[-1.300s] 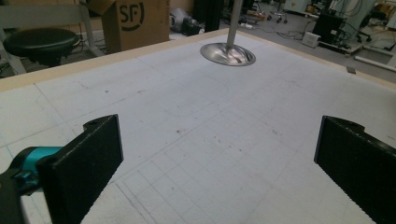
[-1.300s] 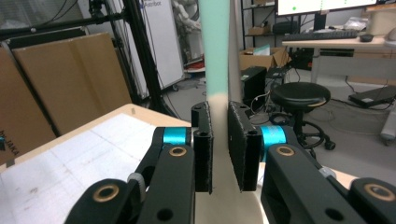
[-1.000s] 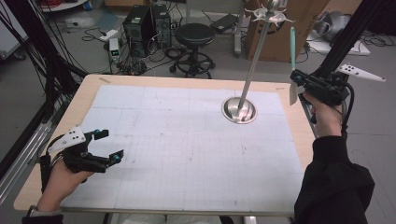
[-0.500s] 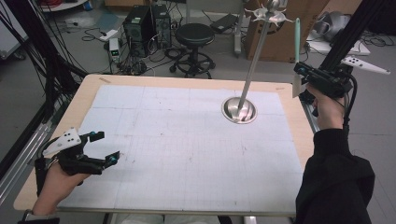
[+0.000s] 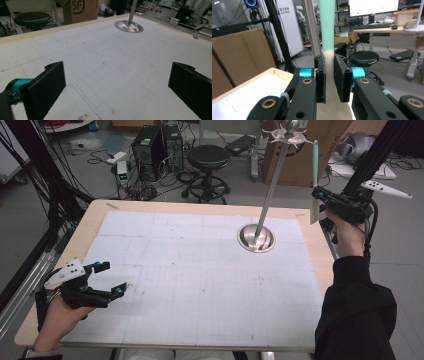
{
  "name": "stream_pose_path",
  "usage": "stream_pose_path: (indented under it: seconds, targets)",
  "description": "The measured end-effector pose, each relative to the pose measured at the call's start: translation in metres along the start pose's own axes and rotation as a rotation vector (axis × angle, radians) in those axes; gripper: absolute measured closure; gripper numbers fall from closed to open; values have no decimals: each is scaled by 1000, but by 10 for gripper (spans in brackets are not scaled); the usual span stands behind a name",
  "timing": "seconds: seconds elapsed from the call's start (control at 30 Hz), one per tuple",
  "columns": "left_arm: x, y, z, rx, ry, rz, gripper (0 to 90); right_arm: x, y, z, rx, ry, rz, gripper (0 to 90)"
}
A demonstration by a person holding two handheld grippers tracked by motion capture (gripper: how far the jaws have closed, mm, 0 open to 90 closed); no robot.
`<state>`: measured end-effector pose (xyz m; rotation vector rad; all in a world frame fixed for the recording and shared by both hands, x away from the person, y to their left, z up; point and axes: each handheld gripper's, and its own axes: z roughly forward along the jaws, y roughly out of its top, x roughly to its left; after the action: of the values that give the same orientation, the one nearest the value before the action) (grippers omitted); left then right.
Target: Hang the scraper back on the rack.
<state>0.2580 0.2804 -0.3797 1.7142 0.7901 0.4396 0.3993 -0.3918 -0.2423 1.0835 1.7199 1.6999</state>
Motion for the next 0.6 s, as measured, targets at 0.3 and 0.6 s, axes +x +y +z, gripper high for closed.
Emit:
stream_pose_path:
  seconds: [0.3,0.6]
  targets:
    - [0,0,2,4,-3,3,17,3,-3,4,8,26,-3,806]
    - [-1,0,4,9,-7,-1,17,8,-8,12,28,51,2,806]
